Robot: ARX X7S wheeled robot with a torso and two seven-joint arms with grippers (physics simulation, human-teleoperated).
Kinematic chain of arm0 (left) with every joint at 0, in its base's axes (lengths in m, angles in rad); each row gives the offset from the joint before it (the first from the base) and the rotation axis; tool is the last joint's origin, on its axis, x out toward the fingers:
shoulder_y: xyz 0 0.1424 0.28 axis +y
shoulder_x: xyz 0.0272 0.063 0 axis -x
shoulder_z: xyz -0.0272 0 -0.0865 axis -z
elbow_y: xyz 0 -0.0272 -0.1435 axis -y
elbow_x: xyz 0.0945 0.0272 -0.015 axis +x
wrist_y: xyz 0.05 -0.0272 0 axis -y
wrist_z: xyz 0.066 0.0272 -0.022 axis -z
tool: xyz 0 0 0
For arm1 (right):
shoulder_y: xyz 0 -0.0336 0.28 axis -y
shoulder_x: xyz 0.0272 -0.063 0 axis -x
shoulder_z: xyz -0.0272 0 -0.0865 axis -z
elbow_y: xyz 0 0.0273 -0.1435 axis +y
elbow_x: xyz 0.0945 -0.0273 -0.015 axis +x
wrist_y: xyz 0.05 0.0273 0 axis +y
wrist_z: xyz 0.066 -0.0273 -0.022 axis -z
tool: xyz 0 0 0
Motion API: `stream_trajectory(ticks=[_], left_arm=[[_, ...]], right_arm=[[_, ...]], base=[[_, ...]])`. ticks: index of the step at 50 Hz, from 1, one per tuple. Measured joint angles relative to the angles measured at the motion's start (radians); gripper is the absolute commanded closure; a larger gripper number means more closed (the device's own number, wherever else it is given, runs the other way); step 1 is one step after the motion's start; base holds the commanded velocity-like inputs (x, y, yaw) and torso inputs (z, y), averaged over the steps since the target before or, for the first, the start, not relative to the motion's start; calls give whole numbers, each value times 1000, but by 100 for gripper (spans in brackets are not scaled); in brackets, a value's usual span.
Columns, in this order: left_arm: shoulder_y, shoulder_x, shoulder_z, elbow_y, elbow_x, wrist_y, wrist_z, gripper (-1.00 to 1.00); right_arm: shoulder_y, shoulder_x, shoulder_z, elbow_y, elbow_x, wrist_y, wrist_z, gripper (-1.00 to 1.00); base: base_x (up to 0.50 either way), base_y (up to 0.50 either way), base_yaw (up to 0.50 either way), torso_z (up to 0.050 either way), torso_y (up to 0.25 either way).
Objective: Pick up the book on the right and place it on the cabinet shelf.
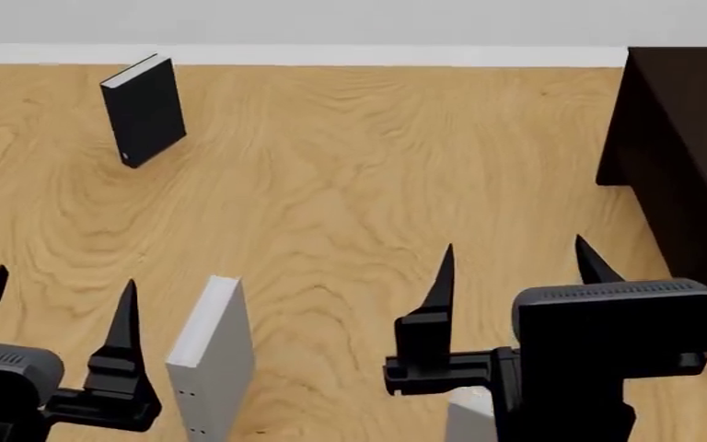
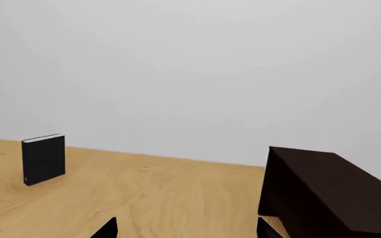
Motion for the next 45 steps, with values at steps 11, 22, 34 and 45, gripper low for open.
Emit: stream_trajectory(ticks=[11,22,34,45], left_arm=[[1,-6,1,2,-8,3,-7,-100],[1,-11,6,3,-13,5,-14,-100],[-1,-15,13,-1,-18,9,-21,-100],[-1,-21,16,2,-20,11,-30,-100]], right_arm=[[0,4,-4,-3,5,-1,6,-100],[0,9,-9,2,10,-7,10,-100],[-2,14,-8,7,14,-14,14,-100],[-3,16,-9,10,23,-18,17,-100]], base=[[408,-169,0,0,0],[406,-170,0,0,1],[377,-115,0,0,2],[23,0,0,0,0]])
